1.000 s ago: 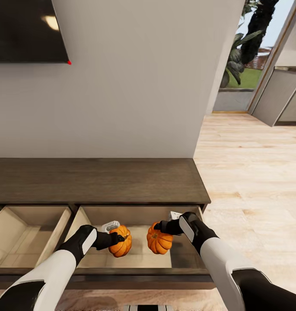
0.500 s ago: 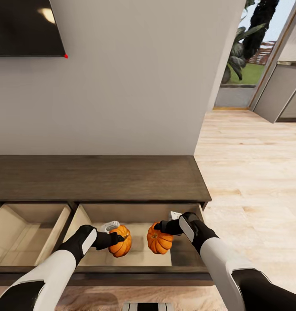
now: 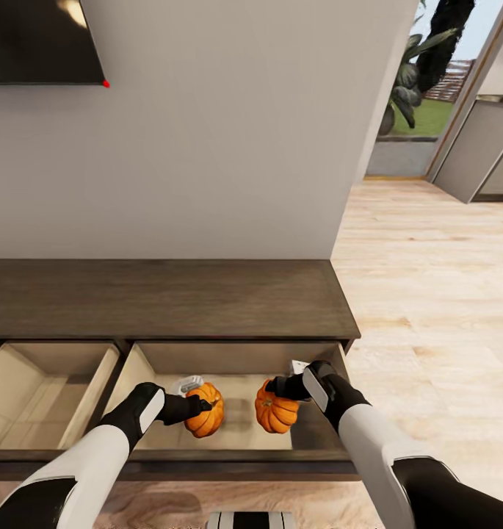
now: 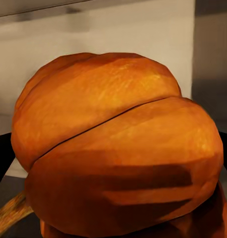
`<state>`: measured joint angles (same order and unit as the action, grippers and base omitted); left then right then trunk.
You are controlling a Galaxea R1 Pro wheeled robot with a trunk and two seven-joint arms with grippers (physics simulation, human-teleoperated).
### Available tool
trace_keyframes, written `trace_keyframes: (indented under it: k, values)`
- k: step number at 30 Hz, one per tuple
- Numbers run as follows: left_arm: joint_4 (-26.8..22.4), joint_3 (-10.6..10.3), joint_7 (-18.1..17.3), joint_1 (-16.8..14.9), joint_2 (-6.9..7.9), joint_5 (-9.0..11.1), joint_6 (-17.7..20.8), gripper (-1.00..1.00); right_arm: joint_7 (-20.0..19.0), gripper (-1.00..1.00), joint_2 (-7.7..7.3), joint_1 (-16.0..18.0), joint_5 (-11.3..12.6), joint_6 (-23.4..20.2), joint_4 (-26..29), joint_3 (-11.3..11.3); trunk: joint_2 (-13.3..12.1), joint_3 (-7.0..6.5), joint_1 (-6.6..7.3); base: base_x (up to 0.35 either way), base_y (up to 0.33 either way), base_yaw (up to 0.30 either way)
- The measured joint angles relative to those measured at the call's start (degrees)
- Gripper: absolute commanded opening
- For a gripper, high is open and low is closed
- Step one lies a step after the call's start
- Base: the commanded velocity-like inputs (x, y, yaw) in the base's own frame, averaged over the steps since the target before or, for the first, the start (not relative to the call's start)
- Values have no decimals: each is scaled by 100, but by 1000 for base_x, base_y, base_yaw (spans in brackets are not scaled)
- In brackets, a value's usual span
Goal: Place each of the two pumpkins and all three candles from the living room inside a cabinet in the living room (use any cabinet), then make sure every cabinet is closed, and position the cauldron so it is next to a table in the living room.
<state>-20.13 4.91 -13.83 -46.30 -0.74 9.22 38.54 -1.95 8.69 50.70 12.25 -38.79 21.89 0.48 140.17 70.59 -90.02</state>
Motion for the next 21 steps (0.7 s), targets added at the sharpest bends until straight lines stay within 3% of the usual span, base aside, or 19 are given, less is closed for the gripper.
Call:
trace_keyframes:
  k: [21]
  values:
    - [0,6,0,0,0,3,-3,-100,40,-100,11,1,16,24,1,-7,0,173,0,0,0,0]
